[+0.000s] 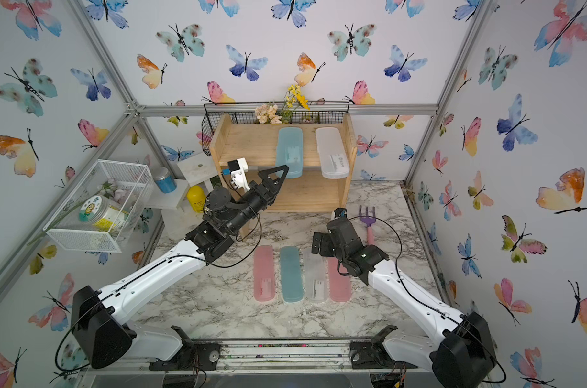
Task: Remove the pencil cases from the shelf
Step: Pick up the pencil case from the shelf.
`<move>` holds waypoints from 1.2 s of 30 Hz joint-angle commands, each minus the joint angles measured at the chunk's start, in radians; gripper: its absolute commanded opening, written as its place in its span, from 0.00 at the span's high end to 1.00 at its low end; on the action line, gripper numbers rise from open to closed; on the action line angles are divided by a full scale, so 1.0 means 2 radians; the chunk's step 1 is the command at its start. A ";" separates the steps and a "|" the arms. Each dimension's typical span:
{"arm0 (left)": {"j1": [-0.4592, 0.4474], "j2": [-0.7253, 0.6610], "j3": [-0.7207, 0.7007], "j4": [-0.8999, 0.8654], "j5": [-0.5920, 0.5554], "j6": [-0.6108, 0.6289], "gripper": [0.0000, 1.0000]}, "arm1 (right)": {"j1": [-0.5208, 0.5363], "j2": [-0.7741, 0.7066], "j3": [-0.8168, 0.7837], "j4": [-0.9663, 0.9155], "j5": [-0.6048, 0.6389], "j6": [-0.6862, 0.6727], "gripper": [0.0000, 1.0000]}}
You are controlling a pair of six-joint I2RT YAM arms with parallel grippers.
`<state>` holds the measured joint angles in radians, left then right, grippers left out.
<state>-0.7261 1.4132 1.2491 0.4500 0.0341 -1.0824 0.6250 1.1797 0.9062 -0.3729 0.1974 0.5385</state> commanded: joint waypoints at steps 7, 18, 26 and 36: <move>0.009 0.021 0.033 0.010 0.019 -0.015 0.06 | -0.010 -0.003 -0.007 0.008 -0.027 -0.005 0.01; 0.019 0.033 0.048 0.008 0.033 -0.030 0.45 | -0.011 0.006 -0.018 0.019 -0.040 0.003 0.01; 0.022 0.021 0.025 0.014 0.024 -0.029 0.77 | -0.011 0.001 -0.017 0.014 -0.036 0.002 0.01; 0.007 -0.099 -0.107 0.019 -0.007 0.127 0.92 | -0.010 -0.085 0.030 0.027 -0.092 -0.029 0.01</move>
<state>-0.6926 1.3270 1.1236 0.5137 0.0719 -1.0199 0.6075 1.0878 0.9028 -0.3653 0.0914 0.5148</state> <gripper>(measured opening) 0.221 0.991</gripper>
